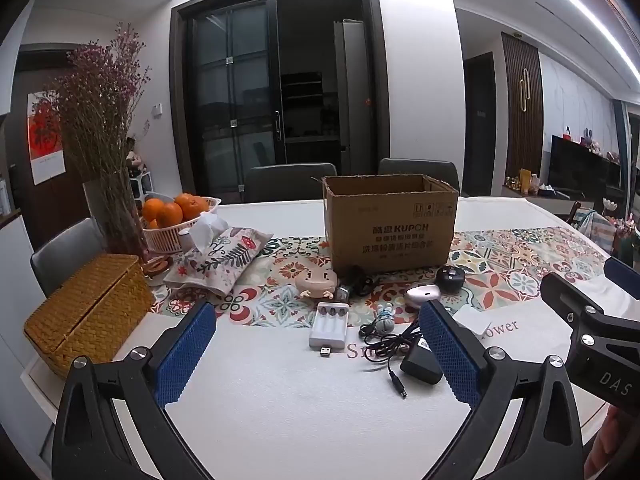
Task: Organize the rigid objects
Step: 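Move both tools toward the items in front of the cardboard box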
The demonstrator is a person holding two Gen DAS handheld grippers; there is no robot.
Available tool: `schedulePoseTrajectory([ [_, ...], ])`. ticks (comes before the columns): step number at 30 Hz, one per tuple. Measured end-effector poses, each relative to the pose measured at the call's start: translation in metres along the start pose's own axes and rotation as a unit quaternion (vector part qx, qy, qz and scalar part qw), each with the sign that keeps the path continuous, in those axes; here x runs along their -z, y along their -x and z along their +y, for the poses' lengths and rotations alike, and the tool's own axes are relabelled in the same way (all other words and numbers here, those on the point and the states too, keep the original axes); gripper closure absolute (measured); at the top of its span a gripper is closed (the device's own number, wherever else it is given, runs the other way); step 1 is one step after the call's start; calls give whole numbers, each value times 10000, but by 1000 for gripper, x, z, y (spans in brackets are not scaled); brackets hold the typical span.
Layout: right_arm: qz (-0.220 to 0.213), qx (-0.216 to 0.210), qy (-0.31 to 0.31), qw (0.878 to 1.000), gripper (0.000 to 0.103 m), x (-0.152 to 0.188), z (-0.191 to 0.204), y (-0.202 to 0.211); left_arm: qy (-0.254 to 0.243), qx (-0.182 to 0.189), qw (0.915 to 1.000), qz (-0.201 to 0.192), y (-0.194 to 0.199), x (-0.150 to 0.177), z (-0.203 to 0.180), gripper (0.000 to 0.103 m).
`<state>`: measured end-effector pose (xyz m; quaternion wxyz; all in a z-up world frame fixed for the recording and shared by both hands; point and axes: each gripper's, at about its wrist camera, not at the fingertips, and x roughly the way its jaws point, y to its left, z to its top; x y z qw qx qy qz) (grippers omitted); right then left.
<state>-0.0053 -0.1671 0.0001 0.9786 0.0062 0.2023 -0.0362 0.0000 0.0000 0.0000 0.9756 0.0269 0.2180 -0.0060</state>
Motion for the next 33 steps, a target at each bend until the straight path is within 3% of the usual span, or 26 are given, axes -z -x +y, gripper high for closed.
schedulePoseTrajectory([
  [33, -6, 6, 12, 10000, 0, 0, 1, -1, -26, 3, 10000, -18, 0, 1, 3, 0],
])
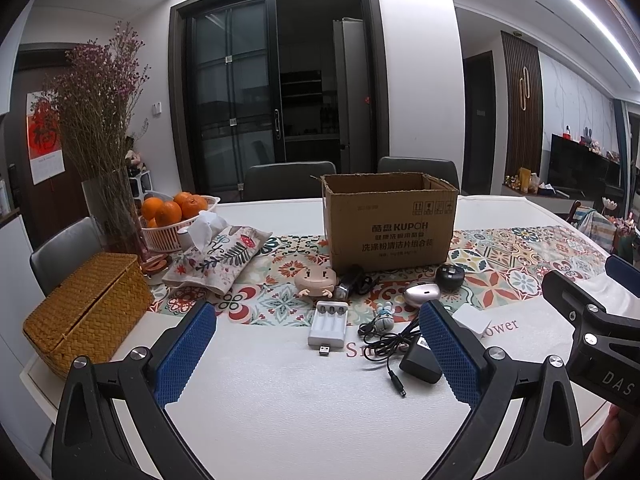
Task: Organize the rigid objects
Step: 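Move both tools toward the items in front of the cardboard box, then grasp the black power adapter with left tool while right tool grasps white charger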
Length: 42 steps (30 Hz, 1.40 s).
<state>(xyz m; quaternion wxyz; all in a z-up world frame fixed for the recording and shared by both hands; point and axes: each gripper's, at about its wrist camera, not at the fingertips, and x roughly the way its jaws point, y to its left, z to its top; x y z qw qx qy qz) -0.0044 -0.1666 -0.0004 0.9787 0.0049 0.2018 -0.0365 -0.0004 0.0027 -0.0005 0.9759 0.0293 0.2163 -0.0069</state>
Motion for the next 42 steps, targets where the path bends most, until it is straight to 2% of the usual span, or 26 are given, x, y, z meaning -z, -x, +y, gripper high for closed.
schedulePoseTrajectory([
  [16, 8, -1, 1, 10000, 0, 0, 0, 0, -45, 33, 10000, 37, -4, 0, -5, 0],
  [23, 147, -48, 38, 9999, 0, 1, -8, -8, -243, 285, 9987, 336, -19, 6, -19, 0],
  [24, 214, -80, 32, 9997, 0, 3, -12, -12, -191, 379, 9988, 261, -20, 7, -23, 0],
  [27, 356, -206, -25, 9992, 0, 5, -20, -22, -58, 688, 9968, 406, -26, 11, -34, 0],
  [31, 564, -465, -41, 9973, 0, 8, -32, -38, -372, 890, 9936, 588, -38, 18, -52, 0],
  [33, 705, -568, -5, 9959, 0, 9, -38, -52, -653, 858, 9922, 626, -46, 22, -61, 0],
  [37, 957, -880, 125, 9914, 0, 13, -45, -72, -846, 1082, 9871, 821, -59, 28, -76, 0],
  [42, 1190, -1121, 472, 9854, 1, 20, -49, -98, -1089, 1173, 9824, 961, -75, 35, -93, 1],
])
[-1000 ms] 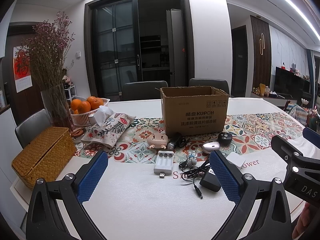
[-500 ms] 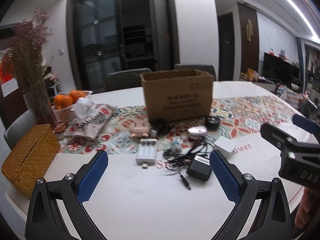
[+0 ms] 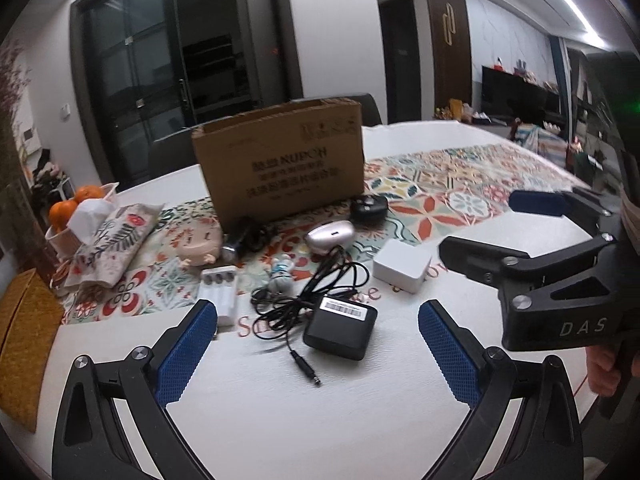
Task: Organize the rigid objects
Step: 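Grasp the black power adapter with left tool while right tool grasps white charger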
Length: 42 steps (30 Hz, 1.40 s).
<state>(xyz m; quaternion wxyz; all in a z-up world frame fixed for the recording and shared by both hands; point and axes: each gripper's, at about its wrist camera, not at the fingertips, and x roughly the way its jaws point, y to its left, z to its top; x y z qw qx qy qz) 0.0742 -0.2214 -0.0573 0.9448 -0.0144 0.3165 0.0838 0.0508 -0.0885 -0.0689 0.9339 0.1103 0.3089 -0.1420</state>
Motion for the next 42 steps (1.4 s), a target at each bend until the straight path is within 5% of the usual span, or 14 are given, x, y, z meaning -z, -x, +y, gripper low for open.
schedulePoseTrajectory([
  [25, 946, -671, 739, 9905, 13, 9, -9, -91, -228, 345, 9940, 1010, -80, 13, -6, 22],
  [31, 1081, -745, 751, 9885, 19, 8, -8, -108, -118, 446, 9914, 1228, -93, 14, -1, 34],
  [42, 1169, -845, 736, 9868, 34, 6, -7, -127, -75, 547, 9906, 1252, -97, 13, 0, 44],
])
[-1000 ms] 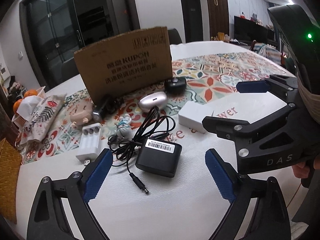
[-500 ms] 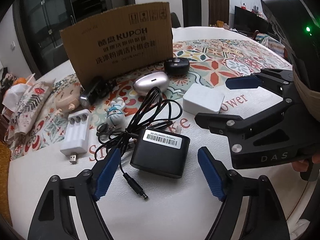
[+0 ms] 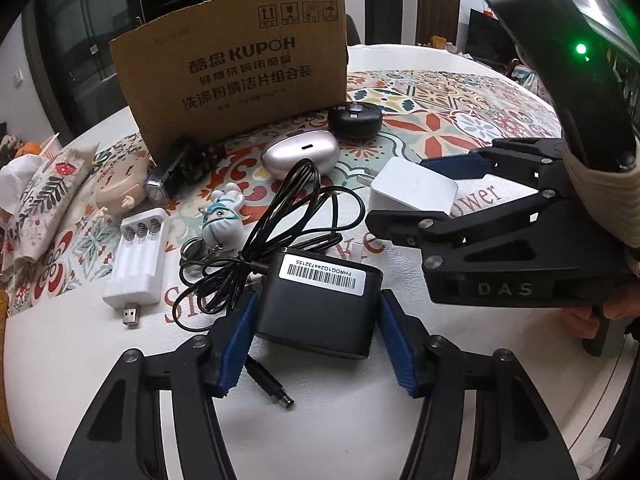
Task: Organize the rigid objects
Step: 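Grasp the black power adapter with left tool while right tool grasps white charger, then lift both held chargers and carry them over the cardboard box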
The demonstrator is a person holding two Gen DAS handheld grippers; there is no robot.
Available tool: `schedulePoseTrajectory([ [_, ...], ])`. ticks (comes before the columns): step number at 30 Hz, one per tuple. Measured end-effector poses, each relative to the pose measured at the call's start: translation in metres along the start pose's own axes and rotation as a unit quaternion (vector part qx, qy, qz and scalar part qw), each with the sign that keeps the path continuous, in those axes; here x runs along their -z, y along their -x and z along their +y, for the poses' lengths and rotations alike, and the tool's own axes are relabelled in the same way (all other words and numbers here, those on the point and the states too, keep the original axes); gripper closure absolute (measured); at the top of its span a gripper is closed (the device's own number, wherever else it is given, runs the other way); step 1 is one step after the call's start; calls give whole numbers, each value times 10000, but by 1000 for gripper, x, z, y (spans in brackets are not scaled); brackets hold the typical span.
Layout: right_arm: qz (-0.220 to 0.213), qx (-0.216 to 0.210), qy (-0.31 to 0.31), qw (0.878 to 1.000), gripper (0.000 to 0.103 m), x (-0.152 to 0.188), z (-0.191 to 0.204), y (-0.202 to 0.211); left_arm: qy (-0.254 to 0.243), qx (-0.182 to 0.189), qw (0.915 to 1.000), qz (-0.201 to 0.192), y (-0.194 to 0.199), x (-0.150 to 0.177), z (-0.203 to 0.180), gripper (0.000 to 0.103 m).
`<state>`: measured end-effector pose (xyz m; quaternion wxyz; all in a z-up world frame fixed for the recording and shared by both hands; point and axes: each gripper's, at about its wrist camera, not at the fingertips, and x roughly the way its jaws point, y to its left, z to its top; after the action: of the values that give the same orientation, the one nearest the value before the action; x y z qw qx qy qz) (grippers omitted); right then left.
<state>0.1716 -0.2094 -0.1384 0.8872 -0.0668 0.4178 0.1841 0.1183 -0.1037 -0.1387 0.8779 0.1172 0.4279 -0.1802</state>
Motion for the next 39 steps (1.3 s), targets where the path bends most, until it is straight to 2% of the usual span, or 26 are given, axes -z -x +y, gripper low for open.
schedulePoseTrajectory([
  [6, 57, 49, -16, 10000, 57, 0, 1, -1, 73, 93, 9999, -67, 1, 0, 3, 47],
  [13, 52, 44, -194, 9998, 57, 7, 2, 7, 67, 69, 9993, -364, 13, 0, 4, 48],
  [28, -244, 223, -484, 9983, 57, 7, 10, 36, 73, -33, 9945, -1043, 44, -2, 9, 49],
  [39, -722, 397, -622, 9947, 57, -13, 18, 62, 298, -195, 9873, -1551, 67, -21, 31, 49],
])
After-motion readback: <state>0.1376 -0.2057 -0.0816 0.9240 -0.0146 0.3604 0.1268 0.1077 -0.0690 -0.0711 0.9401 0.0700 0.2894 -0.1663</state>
